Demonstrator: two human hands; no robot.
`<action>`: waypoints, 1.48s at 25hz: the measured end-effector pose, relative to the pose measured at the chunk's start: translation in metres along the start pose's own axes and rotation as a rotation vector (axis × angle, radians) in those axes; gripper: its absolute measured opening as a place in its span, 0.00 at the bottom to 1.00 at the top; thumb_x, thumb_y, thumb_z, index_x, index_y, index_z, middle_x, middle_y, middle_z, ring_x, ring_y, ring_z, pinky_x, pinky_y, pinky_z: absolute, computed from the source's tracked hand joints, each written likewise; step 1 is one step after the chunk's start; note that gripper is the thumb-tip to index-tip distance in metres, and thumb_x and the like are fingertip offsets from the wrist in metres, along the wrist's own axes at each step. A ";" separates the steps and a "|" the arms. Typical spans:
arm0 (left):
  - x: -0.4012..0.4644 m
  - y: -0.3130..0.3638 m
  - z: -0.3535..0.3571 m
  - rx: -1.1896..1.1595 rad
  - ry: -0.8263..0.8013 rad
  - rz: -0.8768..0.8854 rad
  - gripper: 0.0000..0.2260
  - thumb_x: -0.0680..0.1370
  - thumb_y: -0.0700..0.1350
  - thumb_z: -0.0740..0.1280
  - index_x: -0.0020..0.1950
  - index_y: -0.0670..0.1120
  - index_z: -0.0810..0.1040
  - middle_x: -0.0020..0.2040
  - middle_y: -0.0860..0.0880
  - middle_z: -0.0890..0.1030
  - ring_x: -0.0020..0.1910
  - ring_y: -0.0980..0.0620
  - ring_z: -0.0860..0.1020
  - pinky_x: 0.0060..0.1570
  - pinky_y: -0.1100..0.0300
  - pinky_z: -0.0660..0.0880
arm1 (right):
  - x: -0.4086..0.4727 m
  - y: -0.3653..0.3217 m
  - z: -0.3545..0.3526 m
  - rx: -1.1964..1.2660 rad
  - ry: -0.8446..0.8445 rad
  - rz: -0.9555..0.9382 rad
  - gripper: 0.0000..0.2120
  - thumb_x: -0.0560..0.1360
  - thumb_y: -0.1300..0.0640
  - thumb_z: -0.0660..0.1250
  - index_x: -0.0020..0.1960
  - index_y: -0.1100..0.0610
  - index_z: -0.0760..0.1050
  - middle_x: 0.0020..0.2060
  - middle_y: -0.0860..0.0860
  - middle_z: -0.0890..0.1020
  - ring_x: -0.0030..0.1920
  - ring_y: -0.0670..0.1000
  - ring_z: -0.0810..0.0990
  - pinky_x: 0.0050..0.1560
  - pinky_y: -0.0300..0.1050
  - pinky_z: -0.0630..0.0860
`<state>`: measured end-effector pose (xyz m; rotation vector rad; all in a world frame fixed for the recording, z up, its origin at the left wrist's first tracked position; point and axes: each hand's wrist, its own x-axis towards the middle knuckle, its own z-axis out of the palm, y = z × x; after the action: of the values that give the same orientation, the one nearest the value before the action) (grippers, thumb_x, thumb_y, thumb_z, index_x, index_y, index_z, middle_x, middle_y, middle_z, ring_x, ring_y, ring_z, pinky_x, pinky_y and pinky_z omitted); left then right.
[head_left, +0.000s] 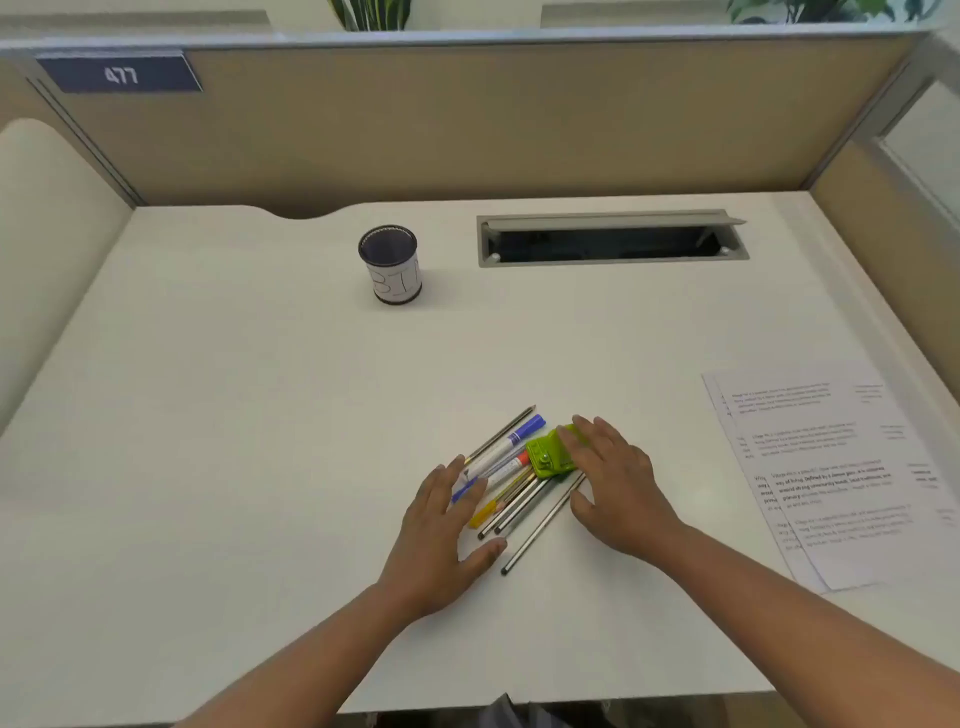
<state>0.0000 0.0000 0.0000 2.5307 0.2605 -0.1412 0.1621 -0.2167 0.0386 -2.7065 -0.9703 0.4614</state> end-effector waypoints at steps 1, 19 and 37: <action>-0.001 0.001 0.003 0.015 -0.011 0.007 0.36 0.76 0.72 0.54 0.81 0.59 0.53 0.82 0.58 0.41 0.81 0.55 0.39 0.77 0.57 0.45 | 0.001 0.002 0.000 -0.017 -0.007 -0.007 0.37 0.76 0.55 0.64 0.81 0.46 0.51 0.81 0.47 0.53 0.81 0.52 0.47 0.74 0.55 0.55; -0.006 -0.006 0.031 0.153 0.101 0.029 0.31 0.82 0.66 0.54 0.82 0.56 0.54 0.83 0.52 0.52 0.81 0.49 0.52 0.76 0.54 0.52 | 0.036 0.040 -0.028 -0.003 0.050 0.166 0.21 0.67 0.50 0.67 0.59 0.43 0.68 0.49 0.46 0.80 0.46 0.55 0.77 0.40 0.49 0.76; -0.003 0.005 0.023 0.004 0.198 0.006 0.27 0.79 0.57 0.65 0.76 0.52 0.68 0.79 0.50 0.63 0.77 0.50 0.60 0.73 0.53 0.59 | 0.008 0.029 -0.003 0.077 0.192 -0.041 0.16 0.72 0.58 0.71 0.60 0.55 0.80 0.54 0.54 0.83 0.55 0.60 0.78 0.52 0.55 0.78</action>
<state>-0.0024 -0.0179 -0.0160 2.5511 0.3309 0.1122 0.1853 -0.2337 0.0304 -2.5991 -0.9327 0.2207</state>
